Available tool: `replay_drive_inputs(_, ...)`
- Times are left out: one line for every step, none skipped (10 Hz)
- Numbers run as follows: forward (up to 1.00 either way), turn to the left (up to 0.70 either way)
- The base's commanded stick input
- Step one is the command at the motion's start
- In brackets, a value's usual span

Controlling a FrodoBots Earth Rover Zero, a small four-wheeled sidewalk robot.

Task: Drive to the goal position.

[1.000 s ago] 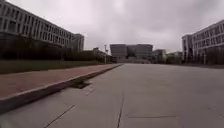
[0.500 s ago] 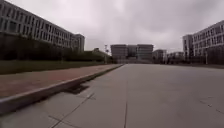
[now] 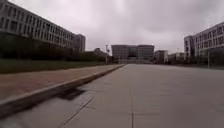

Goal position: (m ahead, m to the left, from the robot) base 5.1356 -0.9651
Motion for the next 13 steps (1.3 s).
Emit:
replay_drive_inputs(0.70, 0.00)
replay_drive_inputs(0.70, -0.01)
replay_drive_inputs(0.70, -0.08)
replay_drive_inputs(0.70, -0.15)
replay_drive_inputs(0.70, -0.21)
replay_drive_inputs(0.70, -0.28)
replay_drive_inputs(0.70, -0.34)
replay_drive_inputs(0.70, -0.35)
replay_drive_inputs(0.70, -0.35)
replay_drive_inputs(0.70, -0.35)
replay_drive_inputs(0.70, -0.35)
replay_drive_inputs(0.70, -0.24)
replay_drive_inputs(0.70, -0.04)
